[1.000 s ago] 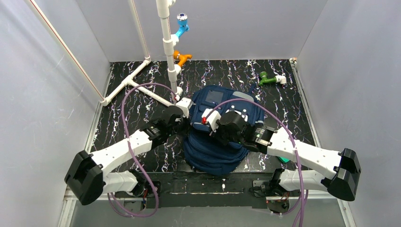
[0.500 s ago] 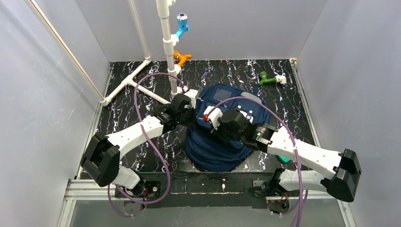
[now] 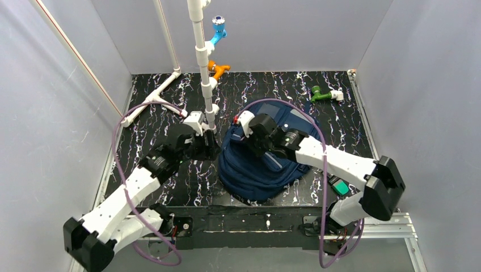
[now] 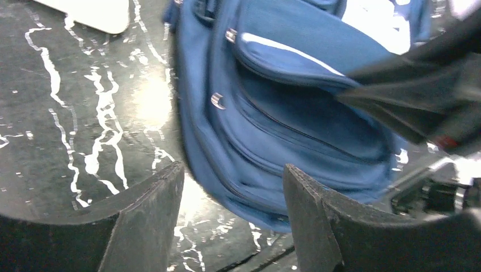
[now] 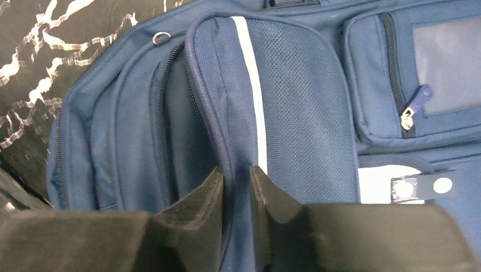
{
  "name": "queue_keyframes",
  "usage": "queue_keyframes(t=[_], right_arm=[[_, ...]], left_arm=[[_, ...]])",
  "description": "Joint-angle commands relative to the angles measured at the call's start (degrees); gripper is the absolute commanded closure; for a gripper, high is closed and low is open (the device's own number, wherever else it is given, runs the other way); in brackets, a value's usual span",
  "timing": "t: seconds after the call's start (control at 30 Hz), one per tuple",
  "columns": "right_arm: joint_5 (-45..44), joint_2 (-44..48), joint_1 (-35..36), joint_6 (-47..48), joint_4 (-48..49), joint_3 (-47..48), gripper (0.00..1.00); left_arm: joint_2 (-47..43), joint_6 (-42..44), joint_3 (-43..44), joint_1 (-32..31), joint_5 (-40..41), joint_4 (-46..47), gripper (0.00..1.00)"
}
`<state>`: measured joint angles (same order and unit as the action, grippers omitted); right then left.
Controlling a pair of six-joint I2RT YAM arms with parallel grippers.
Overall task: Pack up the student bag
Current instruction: Unzip the student bag at the center of the board, then pick up the stationery from the corner of the board.
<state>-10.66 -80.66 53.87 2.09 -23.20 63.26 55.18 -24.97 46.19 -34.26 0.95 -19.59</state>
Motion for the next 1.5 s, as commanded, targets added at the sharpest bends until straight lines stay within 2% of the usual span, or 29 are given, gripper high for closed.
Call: queue_keyframes(t=[0.0,0.13,0.23,0.27,0.37,0.47,0.7,0.87,1.03,1.1,1.27,1.47], right_arm=[[-5.5,-3.5,-1.1,-1.5,-1.9,7.1,0.59],[-7.2,0.8,-2.7,-4.2,-4.8,5.1,0.24],[-9.9,6.2,-4.6,-6.5,-5.3,3.8,0.04],[-10.8,7.8,-5.8,-7.3,-5.7,3.6,0.02],[-16.9,10.6,-11.5,-11.9,-7.3,3.4,0.02],[-25.8,12.1,-18.9,-21.7,-10.9,1.6,0.02],[-16.1,14.1,-36.2,-31.0,-15.4,-3.9,0.02],[-10.4,12.3,-50.2,-33.6,-14.9,-9.9,0.02],[-11.8,9.6,-53.2,-35.3,-15.9,-12.1,0.02],[-11.1,8.1,-55.5,-35.7,-16.0,-12.9,0.02],[-11.7,4.2,-57.9,-34.7,-14.0,-14.7,0.02],[-9.0,2.5,-59.6,-33.9,-9.5,-18.3,0.01]], left_arm=[[-7.4,-5.8,-3.2,0.3,-8.1,-3.0,0.35],[-14.0,-12.6,-8.8,0.3,-12.7,4.0,0.28],[-15.0,-16.0,-11.1,0.3,-15.6,8.7,0.25],[-14.6,-16.3,-10.9,0.3,-16.4,8.9,0.24],[-13.4,-16.3,-9.8,0.3,-18.7,8.2,0.24],[-13.8,-16.2,-9.4,0.3,-20.5,8.0,0.23],[-17.3,-18.3,-9.4,0.3,-23.3,7.8,0.22],[-21.4,-19.5,-11.2,0.3,-23.7,8.4,0.21],[-24.1,-17.7,-9.1,0.3,-23.0,4.9,0.19],[-24.7,-17.4,-8.6,0.3,-22.8,4.5,0.15],[-24.9,-17.1,-7.0,0.3,-23.4,3.4,0.09],[-24.5,-15.2,-6.1,0.3,-23.9,2.7,0.08]])
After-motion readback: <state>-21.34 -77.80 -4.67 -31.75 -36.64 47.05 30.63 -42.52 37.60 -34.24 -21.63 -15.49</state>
